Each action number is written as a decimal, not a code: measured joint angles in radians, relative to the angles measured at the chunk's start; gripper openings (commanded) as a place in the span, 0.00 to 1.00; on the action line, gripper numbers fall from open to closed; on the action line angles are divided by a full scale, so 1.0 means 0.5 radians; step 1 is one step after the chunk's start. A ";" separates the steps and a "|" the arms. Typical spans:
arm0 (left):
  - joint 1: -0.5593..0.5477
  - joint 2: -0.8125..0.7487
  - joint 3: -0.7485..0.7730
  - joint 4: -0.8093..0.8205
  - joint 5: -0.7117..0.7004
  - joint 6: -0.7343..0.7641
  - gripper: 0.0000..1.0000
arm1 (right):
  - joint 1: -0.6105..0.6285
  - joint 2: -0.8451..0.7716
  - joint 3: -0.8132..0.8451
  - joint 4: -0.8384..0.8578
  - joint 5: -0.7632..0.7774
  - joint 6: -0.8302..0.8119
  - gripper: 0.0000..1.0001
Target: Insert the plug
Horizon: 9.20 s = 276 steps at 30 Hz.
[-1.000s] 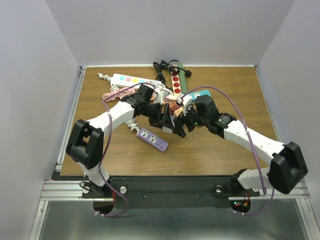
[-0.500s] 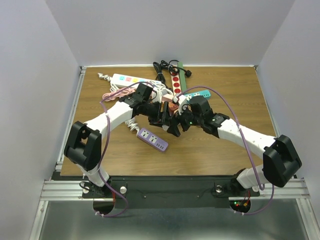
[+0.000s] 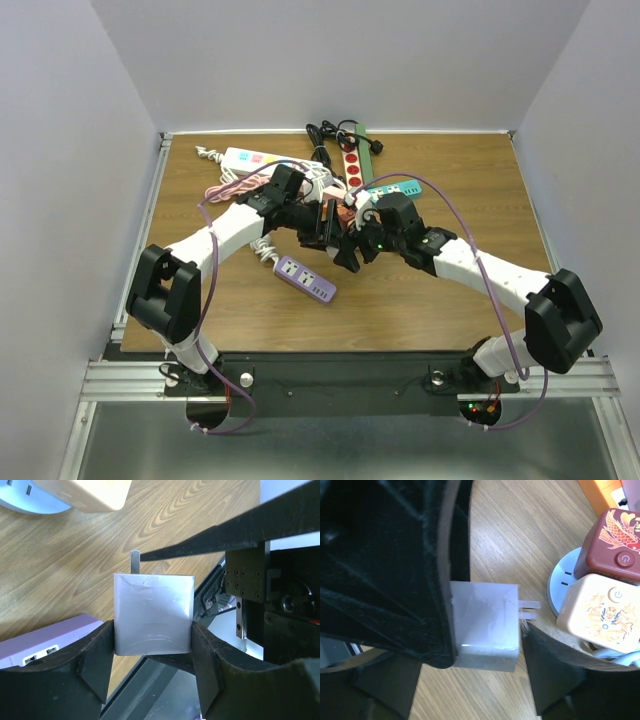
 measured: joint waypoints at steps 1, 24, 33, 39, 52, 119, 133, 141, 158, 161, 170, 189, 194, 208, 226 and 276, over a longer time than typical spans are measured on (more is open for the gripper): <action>0.002 0.000 0.000 0.008 0.001 -0.002 0.00 | 0.000 -0.002 0.000 0.003 0.006 0.000 0.65; 0.069 -0.103 -0.095 0.159 -0.037 -0.028 0.99 | 0.013 0.028 -0.012 0.015 0.127 0.121 0.00; 0.211 -0.317 -0.149 0.398 0.000 0.021 0.99 | -0.003 0.039 -0.072 0.007 0.182 0.219 0.00; 0.326 -0.640 -0.586 0.776 -0.110 0.140 0.98 | -0.149 0.051 0.027 -0.142 0.054 0.348 0.00; 0.307 -1.144 -1.149 1.723 -0.231 0.383 0.93 | -0.419 0.166 0.603 -0.346 -0.621 0.823 0.01; -0.113 -0.790 -1.196 2.573 -0.045 0.458 0.00 | -0.498 0.091 0.448 0.019 -1.407 1.689 0.73; -0.201 -0.777 -1.236 2.462 0.391 0.284 0.00 | -0.633 0.053 0.351 0.129 -1.296 1.212 0.79; -0.197 -0.536 -1.201 2.237 0.501 0.365 0.00 | -0.656 -0.341 0.198 -0.222 -1.132 0.595 0.75; -0.190 -0.430 -1.077 2.006 0.713 0.416 0.00 | -0.462 -0.343 0.056 -0.590 -1.084 0.009 0.72; -0.190 -0.430 -1.077 1.991 0.739 0.408 0.00 | -0.391 -0.309 0.056 -0.605 -1.083 -0.026 0.72; -0.190 -0.423 -1.044 1.954 0.794 0.397 0.00 | -0.323 -0.296 0.056 -0.615 -1.155 -0.063 0.70; -0.194 -0.359 -1.007 1.865 0.950 0.373 0.00 | -0.153 -0.280 0.056 -0.700 -1.102 -0.101 0.40; -0.193 -0.273 -0.963 1.846 1.023 0.369 0.00 | -0.139 -0.274 0.056 -0.749 -1.055 -0.096 0.42; -0.179 -0.192 -0.908 1.798 1.202 0.321 0.00 | -0.082 -0.274 0.060 -0.788 -1.017 -0.082 0.48; -0.161 -0.190 -0.905 1.715 1.255 0.310 0.05 | -0.011 -0.259 0.076 -0.807 -0.945 -0.069 0.01; -0.059 -0.249 -0.906 1.576 1.263 0.327 0.06 | -0.069 0.057 0.270 -0.832 -1.199 -0.227 0.52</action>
